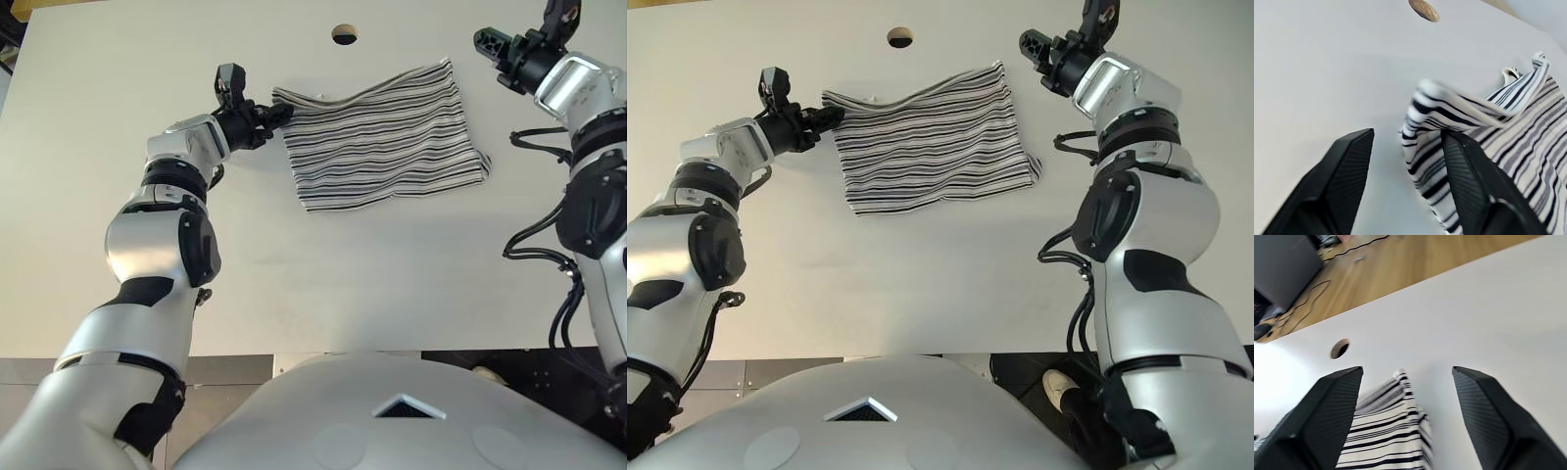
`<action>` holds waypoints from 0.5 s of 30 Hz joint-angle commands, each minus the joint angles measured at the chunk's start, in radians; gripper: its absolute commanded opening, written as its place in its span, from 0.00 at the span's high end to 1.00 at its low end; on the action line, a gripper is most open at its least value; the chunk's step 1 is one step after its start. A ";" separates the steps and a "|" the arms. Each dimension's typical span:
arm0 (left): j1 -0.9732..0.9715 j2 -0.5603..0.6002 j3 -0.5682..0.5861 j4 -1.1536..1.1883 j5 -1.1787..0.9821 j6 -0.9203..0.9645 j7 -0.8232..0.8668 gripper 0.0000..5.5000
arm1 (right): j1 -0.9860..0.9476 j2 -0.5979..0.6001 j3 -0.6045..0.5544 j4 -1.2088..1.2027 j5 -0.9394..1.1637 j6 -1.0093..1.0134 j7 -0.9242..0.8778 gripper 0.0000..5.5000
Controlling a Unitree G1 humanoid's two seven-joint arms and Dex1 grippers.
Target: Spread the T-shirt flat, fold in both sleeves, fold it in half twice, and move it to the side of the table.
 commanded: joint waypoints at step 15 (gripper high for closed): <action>-0.092 0.061 0.010 -0.049 0.057 -0.290 -0.024 0.40 | 0.109 0.118 0.338 -0.225 -0.222 -0.065 0.410 0.33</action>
